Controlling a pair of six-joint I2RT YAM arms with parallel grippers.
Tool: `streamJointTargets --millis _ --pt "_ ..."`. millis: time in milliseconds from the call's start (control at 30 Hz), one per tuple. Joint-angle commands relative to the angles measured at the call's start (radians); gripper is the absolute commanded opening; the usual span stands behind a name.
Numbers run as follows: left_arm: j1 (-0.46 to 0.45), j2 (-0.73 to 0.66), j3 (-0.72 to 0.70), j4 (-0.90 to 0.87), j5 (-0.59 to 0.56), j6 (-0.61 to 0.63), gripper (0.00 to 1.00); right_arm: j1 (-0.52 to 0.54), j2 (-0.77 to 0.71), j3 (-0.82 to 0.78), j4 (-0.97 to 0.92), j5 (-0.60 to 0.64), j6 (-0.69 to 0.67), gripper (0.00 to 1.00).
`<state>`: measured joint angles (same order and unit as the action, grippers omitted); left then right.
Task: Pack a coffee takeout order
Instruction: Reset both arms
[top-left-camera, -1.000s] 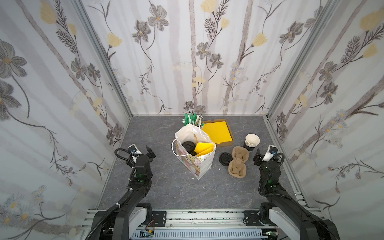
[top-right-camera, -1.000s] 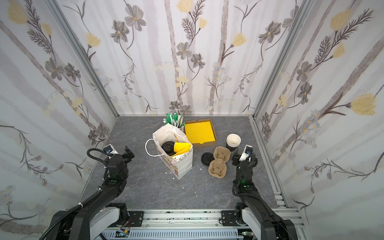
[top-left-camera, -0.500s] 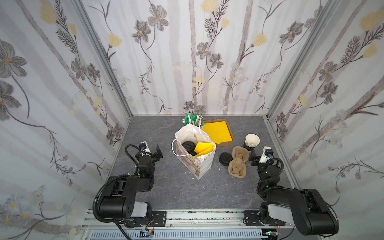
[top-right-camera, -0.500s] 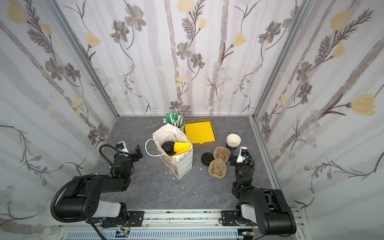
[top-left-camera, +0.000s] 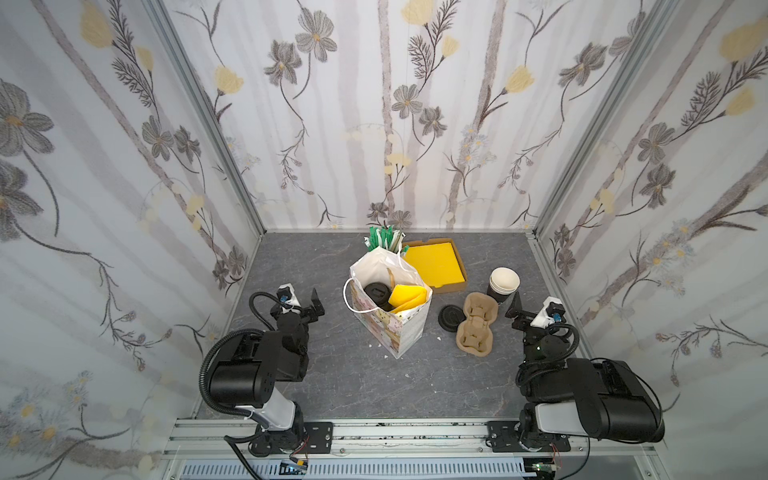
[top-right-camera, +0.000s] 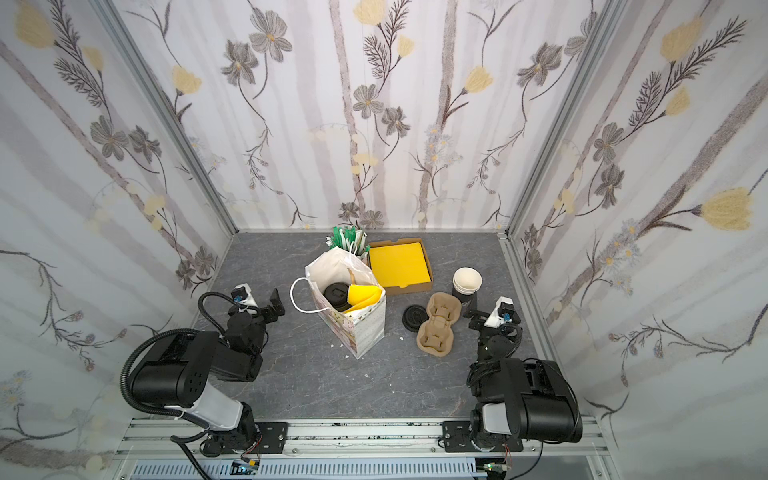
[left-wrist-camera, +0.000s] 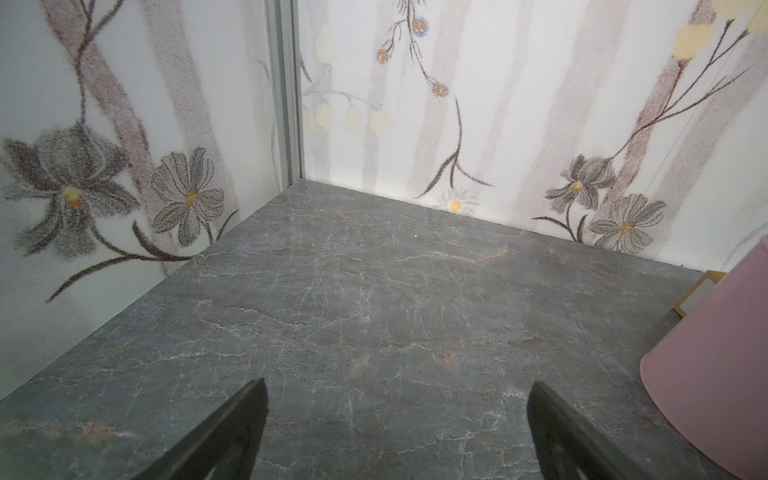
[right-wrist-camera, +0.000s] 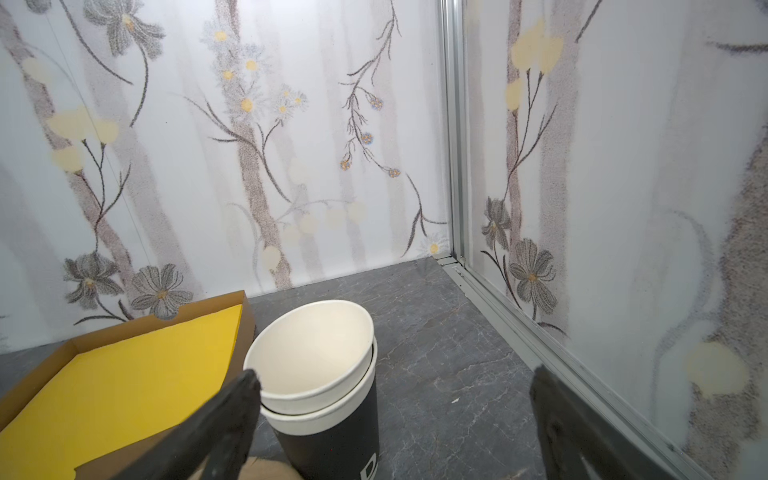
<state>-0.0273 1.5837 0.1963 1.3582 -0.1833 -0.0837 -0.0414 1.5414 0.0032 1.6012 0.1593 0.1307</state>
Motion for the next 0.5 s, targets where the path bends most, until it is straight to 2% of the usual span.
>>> streamJointTargets --millis 0,467 --pt "-0.002 0.002 0.002 0.056 -0.022 -0.015 1.0 0.0 -0.003 -0.036 0.175 0.025 0.027 1.0" --pt "-0.006 0.002 0.003 0.055 -0.03 -0.012 1.0 0.002 -0.005 -0.016 0.146 0.01 0.02 1.0"
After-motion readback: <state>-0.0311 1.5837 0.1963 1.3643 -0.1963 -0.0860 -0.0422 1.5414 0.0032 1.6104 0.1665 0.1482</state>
